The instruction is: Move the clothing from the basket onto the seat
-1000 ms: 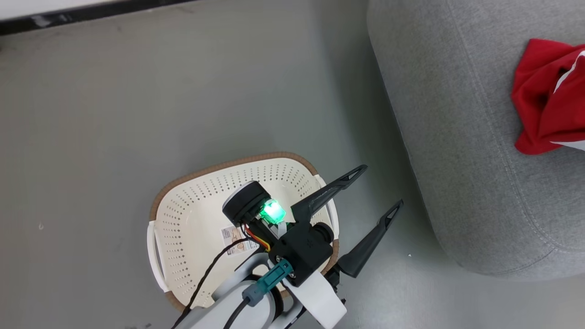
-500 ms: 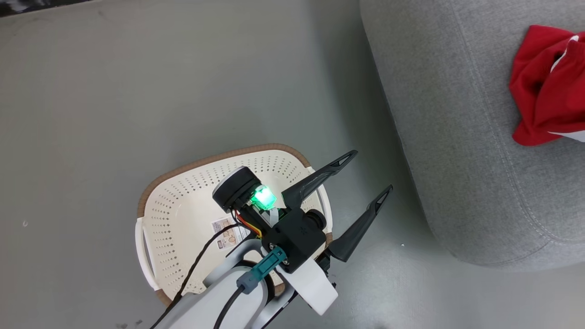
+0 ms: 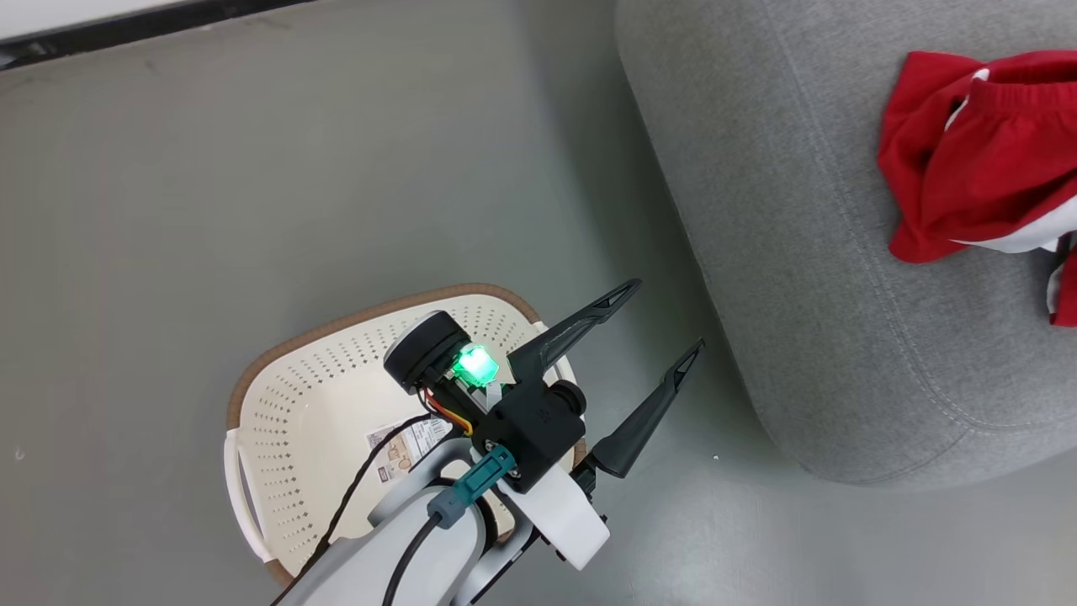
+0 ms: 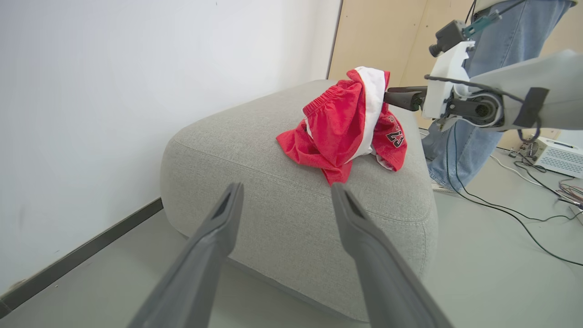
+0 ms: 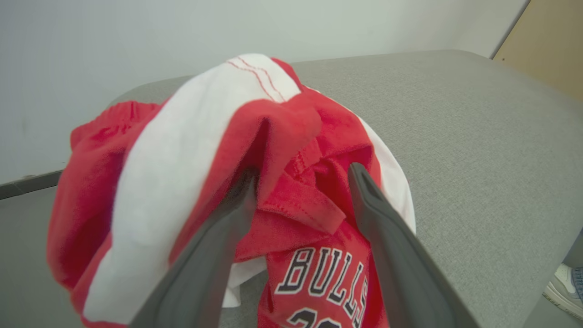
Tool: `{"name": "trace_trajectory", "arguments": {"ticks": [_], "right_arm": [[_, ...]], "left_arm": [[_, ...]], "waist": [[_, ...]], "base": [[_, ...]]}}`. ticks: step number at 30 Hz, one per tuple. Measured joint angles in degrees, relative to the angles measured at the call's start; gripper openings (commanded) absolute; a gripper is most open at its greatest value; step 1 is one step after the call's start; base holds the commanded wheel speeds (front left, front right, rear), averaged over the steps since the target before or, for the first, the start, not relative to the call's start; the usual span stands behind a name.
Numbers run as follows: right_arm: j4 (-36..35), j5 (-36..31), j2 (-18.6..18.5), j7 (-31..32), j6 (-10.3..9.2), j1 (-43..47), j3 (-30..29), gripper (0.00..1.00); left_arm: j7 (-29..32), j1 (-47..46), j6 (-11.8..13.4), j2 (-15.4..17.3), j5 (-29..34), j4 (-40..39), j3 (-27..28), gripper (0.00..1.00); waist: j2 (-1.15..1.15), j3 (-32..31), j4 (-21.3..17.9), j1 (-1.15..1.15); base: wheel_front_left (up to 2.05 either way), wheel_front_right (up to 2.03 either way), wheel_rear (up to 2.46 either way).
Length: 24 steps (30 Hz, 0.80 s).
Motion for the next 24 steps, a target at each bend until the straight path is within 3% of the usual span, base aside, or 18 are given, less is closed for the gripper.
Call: {"name": "trace_trajectory", "arguments": {"ticks": [17,24], "right_arm": [[-11.2,1.3,-0.5,-0.3,0.0,6.9,1.6,1.0],[-18.5,1.1,-0.9,-0.3,0.0,8.0,2.4,1.0]], "left_arm": [[-2.0,0.4,-0.3,0.4,-1.7,3.0,1.9,1.0],[-3.2,1.6,1.1,0.4,-2.7,3.8,3.7,1.0]], "waist": [[0.0,-4.1,-3.8,0.0],[0.0,-6.4,-4.4,0.0]], "base": [[0.0,0.0,0.0],[0.0,0.0,0.0]]}}
